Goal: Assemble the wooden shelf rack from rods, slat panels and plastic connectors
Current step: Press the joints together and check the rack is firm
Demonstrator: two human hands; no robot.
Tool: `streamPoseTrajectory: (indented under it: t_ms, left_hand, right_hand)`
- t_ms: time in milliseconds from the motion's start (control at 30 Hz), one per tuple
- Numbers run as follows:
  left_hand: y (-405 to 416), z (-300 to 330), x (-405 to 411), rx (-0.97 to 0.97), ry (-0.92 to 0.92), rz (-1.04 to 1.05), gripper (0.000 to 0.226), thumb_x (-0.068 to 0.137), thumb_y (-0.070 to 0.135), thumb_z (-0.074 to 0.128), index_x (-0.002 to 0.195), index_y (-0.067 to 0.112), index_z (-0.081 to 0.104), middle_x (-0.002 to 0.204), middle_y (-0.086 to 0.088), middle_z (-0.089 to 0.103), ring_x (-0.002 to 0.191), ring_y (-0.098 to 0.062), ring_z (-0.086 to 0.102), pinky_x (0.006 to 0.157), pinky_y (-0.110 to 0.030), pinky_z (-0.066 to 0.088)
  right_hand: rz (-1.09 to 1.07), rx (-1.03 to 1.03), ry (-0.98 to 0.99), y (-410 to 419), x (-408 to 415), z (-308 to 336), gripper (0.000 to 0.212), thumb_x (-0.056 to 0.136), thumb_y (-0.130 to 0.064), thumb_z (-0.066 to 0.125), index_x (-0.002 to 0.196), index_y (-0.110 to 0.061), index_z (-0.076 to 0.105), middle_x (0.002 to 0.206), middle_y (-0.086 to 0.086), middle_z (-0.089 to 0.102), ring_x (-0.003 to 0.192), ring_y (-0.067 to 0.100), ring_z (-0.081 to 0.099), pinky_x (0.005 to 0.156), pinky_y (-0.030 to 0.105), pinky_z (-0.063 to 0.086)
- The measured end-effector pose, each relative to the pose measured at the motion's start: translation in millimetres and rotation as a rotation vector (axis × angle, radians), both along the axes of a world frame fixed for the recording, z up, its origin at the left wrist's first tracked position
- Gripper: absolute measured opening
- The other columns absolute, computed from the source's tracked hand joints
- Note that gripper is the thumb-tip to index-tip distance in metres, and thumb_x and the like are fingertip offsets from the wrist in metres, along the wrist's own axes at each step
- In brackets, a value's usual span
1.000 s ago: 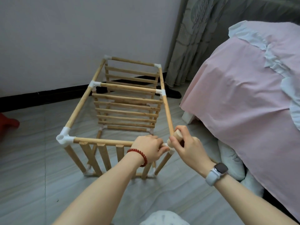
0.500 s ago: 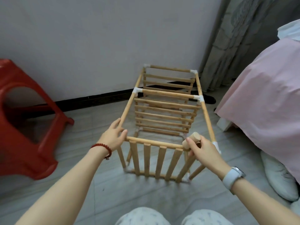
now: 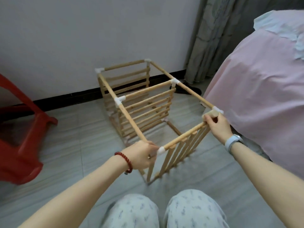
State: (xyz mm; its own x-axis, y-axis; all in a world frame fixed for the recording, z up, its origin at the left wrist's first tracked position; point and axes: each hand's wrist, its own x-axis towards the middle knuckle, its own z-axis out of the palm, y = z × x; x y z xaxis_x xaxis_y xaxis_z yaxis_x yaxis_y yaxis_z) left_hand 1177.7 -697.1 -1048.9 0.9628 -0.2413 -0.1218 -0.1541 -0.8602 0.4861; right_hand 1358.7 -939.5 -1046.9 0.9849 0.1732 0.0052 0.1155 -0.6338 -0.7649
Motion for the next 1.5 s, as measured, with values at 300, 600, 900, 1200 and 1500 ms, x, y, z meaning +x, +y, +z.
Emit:
streamPoseTrajectory:
  t_ms: [300,600,900,1200,1500]
  left_hand:
    - [-66.0,-11.6,73.2,0.406,-0.495,-0.039,0.048,0.071,0.068,0.056,0.065,0.022,0.067,0.065,0.008,0.063,0.076,-0.018,0.051,0.059,-0.024,0.027]
    - [-36.9,-37.7,77.7,0.261,-0.465,0.034,0.035,0.085,0.043,0.037,0.094,0.029,0.068,0.086,0.010,0.065,0.090,-0.019,0.064,0.096,-0.053,0.037]
    - [-39.9,-33.5,80.1,0.228,-0.346,0.041,0.024,0.093,0.037,0.050,0.113,0.029,0.061,0.107,0.007,0.061,0.111,-0.019,0.050,0.109,-0.043,0.013]
    - [-41.4,-29.8,85.7,0.305,-0.237,0.047,0.031,0.095,0.045,0.040,0.121,0.033,0.052,0.118,0.014,0.054,0.119,-0.011,0.041,0.111,-0.036,0.008]
    - [-40.8,-28.9,86.0,0.288,-0.268,0.071,0.030,0.095,0.044,0.042,0.121,0.035,0.053,0.117,0.013,0.055,0.119,-0.011,0.043,0.113,-0.036,0.008]
  right_hand:
    - [0.212,-0.121,-0.065,-3.2,-56.8,29.9,0.025,0.089,-0.040,0.056,0.092,-0.019,0.044,0.088,0.004,0.063,0.084,0.025,0.059,0.077,0.042,0.048]
    - [0.180,-0.056,-0.345,-3.2,-66.5,41.3,0.024,0.086,-0.032,0.060,0.087,-0.012,0.047,0.068,0.006,0.060,0.065,0.031,0.059,0.064,0.047,0.049]
    - [0.055,-0.057,-0.748,19.8,-60.3,69.1,0.040,0.089,-0.041,0.041,0.100,-0.004,0.049,0.065,-0.004,0.050,0.050,0.011,0.043,0.047,0.009,0.035]
    - [0.238,-0.250,-0.598,24.8,-64.1,15.7,0.039,0.086,-0.044,0.042,0.095,-0.007,0.050,0.058,0.009,0.058,0.050,0.033,0.059,0.047,0.032,0.040]
    - [0.264,-0.327,-0.597,23.6,-73.1,-8.2,0.041,0.081,-0.047,0.038,0.089,-0.009,0.051,0.049,0.006,0.055,0.042,0.034,0.056,0.039,0.032,0.040]
